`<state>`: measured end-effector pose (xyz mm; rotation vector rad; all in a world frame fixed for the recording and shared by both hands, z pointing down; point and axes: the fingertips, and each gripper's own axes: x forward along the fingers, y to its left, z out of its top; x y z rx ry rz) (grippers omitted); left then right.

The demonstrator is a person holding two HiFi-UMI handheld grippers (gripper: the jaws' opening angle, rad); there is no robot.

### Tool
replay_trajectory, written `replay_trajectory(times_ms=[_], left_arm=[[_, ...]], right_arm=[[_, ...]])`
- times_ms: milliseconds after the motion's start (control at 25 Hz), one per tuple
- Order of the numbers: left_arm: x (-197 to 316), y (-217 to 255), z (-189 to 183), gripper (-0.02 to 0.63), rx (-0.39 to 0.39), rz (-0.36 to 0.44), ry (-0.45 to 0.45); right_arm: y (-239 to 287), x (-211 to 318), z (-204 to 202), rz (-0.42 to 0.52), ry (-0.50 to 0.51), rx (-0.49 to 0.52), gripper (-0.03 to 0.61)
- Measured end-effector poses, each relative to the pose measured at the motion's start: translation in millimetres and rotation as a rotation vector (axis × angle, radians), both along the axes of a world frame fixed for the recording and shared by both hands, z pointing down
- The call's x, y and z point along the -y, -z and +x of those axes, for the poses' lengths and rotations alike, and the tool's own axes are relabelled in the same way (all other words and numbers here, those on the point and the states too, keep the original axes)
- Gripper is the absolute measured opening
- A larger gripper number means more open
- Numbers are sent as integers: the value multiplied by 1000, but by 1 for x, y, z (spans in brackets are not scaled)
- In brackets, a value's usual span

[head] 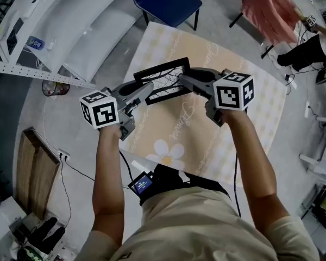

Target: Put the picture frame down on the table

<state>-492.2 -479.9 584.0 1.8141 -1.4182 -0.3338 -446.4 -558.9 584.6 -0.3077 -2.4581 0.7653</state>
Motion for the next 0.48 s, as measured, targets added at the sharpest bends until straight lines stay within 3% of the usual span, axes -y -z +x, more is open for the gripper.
replay_trajectory(times_ms=[480], left_arm=[[8, -79, -29, 75, -55, -102, 9]], right_arm=[[-78, 7, -27, -29, -22, -81, 110]])
